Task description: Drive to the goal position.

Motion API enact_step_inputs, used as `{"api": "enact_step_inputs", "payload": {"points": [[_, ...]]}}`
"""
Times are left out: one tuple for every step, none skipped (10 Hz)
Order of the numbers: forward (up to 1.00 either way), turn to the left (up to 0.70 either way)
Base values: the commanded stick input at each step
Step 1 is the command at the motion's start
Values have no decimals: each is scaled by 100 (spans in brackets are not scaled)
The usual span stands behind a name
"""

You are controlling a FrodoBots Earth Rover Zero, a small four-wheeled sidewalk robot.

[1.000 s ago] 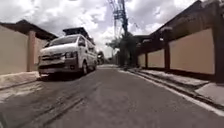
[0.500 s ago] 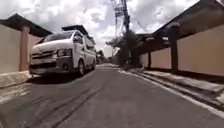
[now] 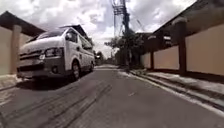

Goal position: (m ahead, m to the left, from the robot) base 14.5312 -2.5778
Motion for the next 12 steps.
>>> {"api": "enact_step_inputs", "payload": {"points": [[100,0],[100,0],[100,0],[100,0],[100,0],[100,0],[100,0],[100,0],[100,0],[100,4],[100,27],[100,23]]}}
